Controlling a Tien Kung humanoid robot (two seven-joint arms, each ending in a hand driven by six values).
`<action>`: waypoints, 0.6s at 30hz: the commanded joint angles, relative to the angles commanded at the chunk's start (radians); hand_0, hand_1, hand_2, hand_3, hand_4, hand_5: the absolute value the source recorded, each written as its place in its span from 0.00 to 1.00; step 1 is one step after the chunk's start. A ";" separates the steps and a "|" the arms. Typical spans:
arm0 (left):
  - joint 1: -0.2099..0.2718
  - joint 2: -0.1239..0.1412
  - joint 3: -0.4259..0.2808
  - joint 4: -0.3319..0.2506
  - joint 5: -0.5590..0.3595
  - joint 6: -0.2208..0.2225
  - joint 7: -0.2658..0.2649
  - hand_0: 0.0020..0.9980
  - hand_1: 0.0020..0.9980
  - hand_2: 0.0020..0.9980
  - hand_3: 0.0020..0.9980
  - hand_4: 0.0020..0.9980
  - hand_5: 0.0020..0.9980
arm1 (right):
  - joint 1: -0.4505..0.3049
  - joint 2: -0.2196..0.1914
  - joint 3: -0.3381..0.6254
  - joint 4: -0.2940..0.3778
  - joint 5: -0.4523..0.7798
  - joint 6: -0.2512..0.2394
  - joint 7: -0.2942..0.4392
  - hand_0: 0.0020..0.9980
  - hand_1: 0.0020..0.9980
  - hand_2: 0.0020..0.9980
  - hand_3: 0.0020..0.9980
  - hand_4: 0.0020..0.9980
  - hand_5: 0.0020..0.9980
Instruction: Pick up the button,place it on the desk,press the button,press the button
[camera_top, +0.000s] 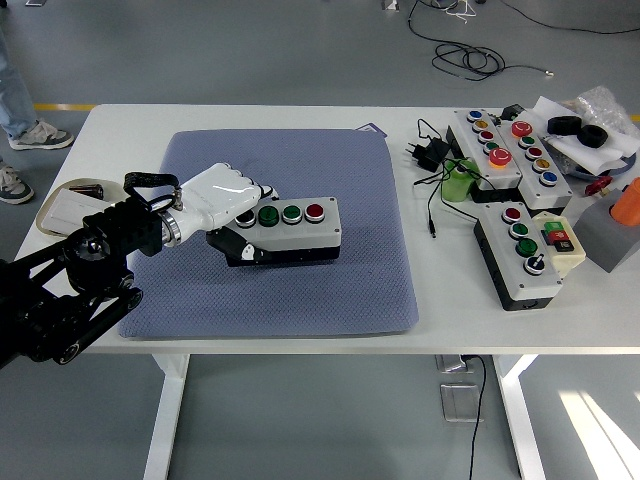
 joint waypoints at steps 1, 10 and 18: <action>0.000 0.000 0.001 0.000 0.000 -0.001 0.000 0.32 0.32 0.22 0.35 0.55 0.00 | 0.000 0.000 0.000 0.000 0.000 0.000 0.000 0.79 0.80 0.82 0.75 0.41 0.48; 0.008 -0.004 0.007 -0.002 0.000 -0.013 -0.006 0.34 0.37 0.32 0.47 0.62 0.00 | 0.001 0.001 -0.002 0.000 -0.001 0.000 -0.002 0.79 0.80 0.82 0.75 0.41 0.48; 0.010 -0.004 0.004 -0.002 0.000 -0.025 -0.004 0.33 0.46 0.47 0.76 0.67 0.00 | 0.001 0.001 -0.007 0.000 0.003 0.001 -0.001 0.79 0.80 0.82 0.75 0.41 0.48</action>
